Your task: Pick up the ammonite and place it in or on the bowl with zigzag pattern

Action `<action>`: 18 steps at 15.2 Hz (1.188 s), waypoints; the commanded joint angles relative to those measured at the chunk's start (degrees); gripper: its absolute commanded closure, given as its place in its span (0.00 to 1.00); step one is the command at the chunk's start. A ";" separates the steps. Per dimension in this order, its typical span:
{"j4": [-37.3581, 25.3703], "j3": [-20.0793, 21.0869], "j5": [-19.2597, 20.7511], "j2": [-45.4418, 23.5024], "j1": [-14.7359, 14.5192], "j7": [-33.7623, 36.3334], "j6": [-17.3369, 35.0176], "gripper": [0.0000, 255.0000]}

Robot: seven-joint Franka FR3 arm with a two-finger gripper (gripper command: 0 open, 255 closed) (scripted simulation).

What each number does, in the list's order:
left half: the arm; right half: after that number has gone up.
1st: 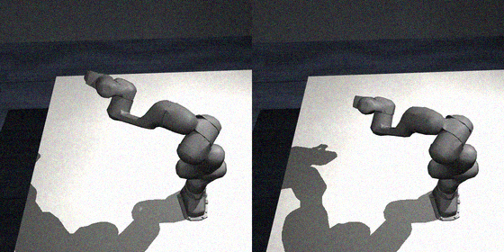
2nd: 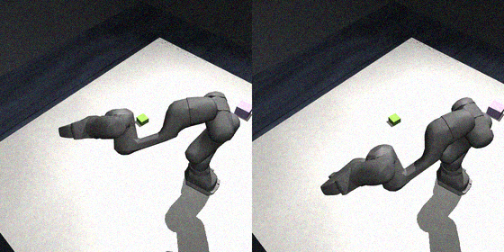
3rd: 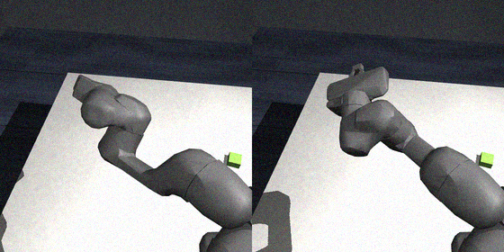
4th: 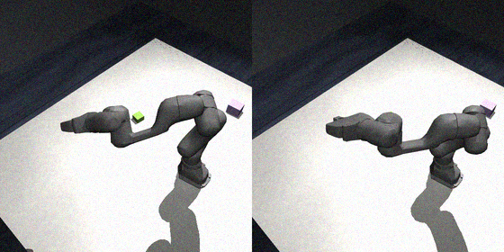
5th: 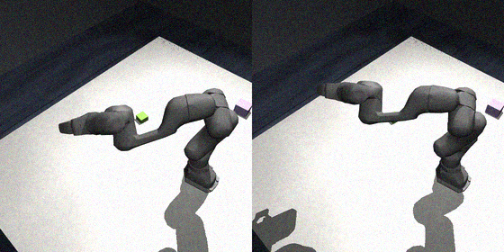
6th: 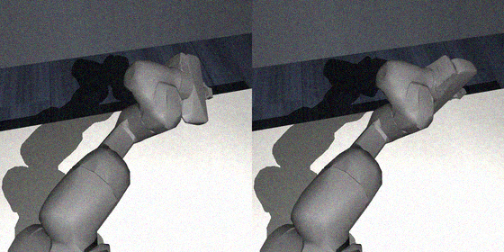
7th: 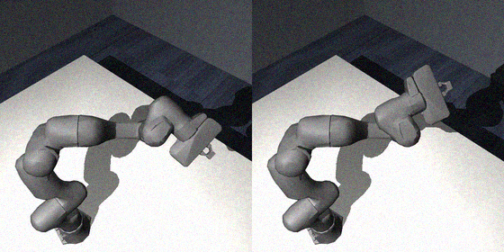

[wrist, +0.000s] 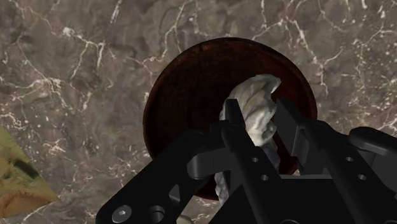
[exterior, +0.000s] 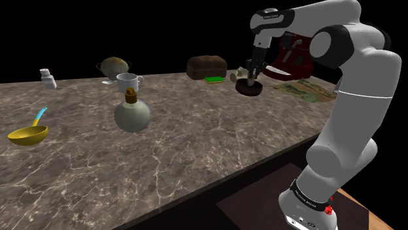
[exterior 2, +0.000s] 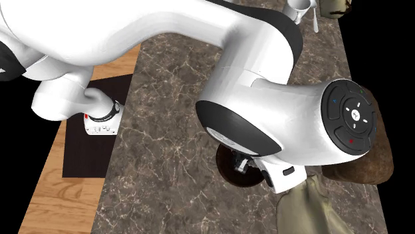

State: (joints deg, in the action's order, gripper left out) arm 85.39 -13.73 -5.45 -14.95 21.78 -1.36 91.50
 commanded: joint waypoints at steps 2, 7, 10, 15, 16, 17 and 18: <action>0.01 0.00 0.00 0.01 0.00 0.00 0.02 1.00; 0.00 0.00 0.00 0.00 0.00 0.00 0.02 0.00; -5.54 -0.10 -0.25 -1.23 0.42 -0.05 -4.32 0.00; -11.21 -0.18 -0.60 -2.81 0.92 -0.12 -8.46 0.00; -11.22 -0.18 -0.60 -2.81 0.92 -0.12 -8.46 0.00; -11.22 -0.18 -0.60 -2.81 0.92 -0.12 -8.46 0.00; -11.22 -0.18 -0.60 -2.81 0.92 -0.12 -8.46 0.00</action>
State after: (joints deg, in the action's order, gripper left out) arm 74.21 -13.91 -6.05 -17.75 22.70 -1.49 83.07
